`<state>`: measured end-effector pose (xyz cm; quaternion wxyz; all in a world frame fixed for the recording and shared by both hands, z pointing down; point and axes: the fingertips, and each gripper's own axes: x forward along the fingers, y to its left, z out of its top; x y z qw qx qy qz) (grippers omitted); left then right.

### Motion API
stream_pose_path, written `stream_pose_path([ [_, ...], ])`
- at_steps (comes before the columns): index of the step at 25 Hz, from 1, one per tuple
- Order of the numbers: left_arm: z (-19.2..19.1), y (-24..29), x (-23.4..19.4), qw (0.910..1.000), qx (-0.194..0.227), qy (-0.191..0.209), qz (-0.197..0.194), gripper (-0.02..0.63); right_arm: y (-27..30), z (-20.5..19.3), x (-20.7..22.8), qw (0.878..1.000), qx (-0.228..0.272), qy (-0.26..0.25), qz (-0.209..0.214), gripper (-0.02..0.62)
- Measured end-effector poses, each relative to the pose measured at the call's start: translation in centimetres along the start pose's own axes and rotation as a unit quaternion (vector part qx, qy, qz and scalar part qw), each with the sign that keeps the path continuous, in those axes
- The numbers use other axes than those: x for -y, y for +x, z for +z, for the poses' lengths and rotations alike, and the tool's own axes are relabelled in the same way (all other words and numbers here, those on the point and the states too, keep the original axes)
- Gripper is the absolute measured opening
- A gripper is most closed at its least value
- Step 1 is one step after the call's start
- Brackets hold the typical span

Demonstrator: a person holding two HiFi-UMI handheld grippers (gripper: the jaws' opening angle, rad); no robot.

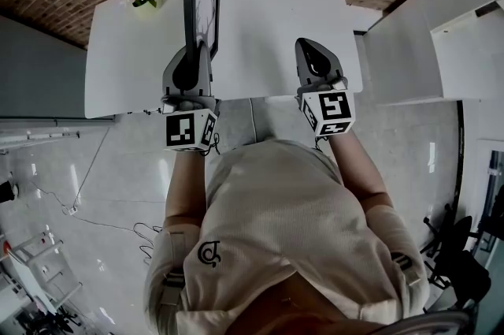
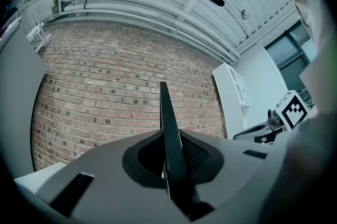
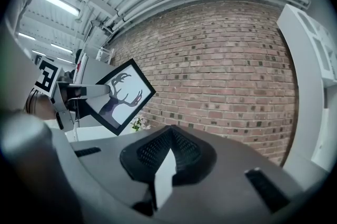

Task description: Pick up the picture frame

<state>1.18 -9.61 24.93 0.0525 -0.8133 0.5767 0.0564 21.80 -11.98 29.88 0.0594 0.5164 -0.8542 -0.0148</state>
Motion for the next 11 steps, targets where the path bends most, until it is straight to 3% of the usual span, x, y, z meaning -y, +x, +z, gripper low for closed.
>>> stream_pose_path([
  [11, -0.47, -0.38, -0.88, 0.9998, -0.006, -0.016, 0.007, 0.049, 0.50, 0.20, -0.58, 1.000, -0.004, -0.003, 0.000, 0.003],
])
